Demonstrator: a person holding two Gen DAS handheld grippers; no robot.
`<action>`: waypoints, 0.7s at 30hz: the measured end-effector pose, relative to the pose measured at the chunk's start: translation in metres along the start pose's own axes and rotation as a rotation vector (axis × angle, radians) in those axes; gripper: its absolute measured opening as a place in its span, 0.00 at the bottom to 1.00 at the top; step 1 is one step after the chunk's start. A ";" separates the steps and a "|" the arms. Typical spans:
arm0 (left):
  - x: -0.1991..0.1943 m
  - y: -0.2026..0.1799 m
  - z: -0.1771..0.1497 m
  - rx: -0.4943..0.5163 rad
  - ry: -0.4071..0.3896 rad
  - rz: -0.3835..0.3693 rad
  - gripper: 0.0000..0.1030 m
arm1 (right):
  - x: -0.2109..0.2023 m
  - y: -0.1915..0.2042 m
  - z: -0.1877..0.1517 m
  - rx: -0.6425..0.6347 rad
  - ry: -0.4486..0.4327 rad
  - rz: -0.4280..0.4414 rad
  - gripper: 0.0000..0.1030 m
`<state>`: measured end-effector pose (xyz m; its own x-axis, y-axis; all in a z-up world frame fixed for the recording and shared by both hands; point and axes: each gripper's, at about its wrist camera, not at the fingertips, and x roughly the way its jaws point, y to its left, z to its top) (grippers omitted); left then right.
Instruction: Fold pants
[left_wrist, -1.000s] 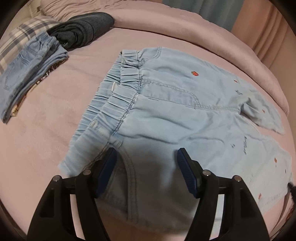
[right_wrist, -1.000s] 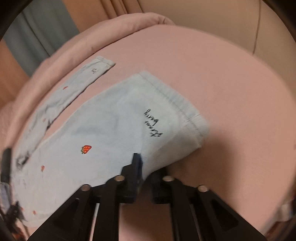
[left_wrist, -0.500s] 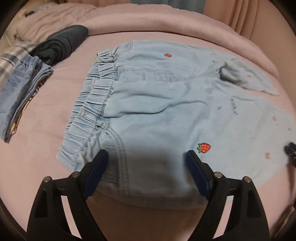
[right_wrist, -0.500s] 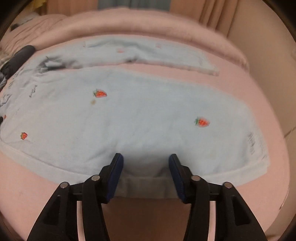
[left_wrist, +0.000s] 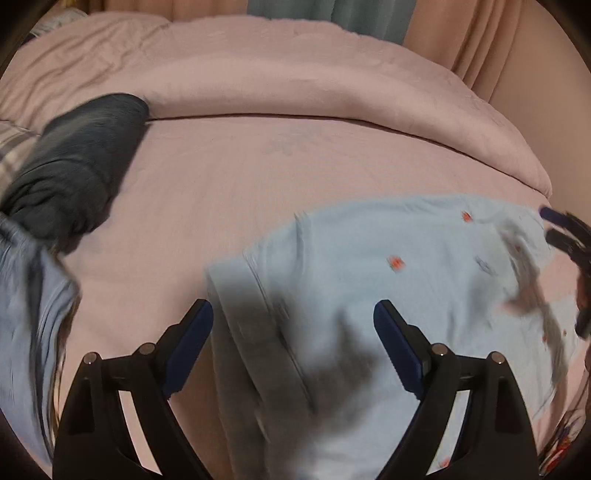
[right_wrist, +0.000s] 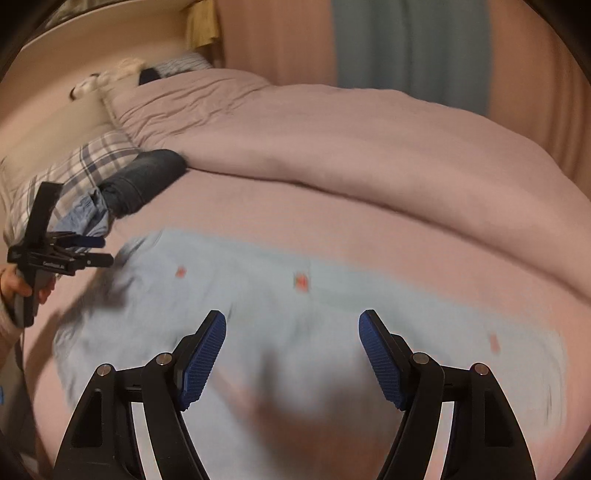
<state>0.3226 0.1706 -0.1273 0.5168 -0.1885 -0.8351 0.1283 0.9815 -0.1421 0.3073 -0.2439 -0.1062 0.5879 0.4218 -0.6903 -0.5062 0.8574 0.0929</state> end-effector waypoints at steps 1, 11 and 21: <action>0.010 0.007 0.010 0.000 0.017 -0.006 0.85 | 0.019 -0.003 0.013 -0.026 0.022 0.001 0.73; 0.058 0.023 0.023 0.114 0.193 -0.089 0.59 | 0.105 -0.004 0.017 -0.220 0.384 0.050 0.52; 0.061 0.036 0.023 0.055 0.120 0.002 0.36 | 0.104 0.032 0.011 -0.320 0.321 -0.104 0.03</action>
<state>0.3781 0.1935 -0.1709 0.4127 -0.1779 -0.8933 0.1753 0.9779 -0.1137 0.3591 -0.1697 -0.1672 0.4462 0.1828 -0.8761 -0.6537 0.7351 -0.1796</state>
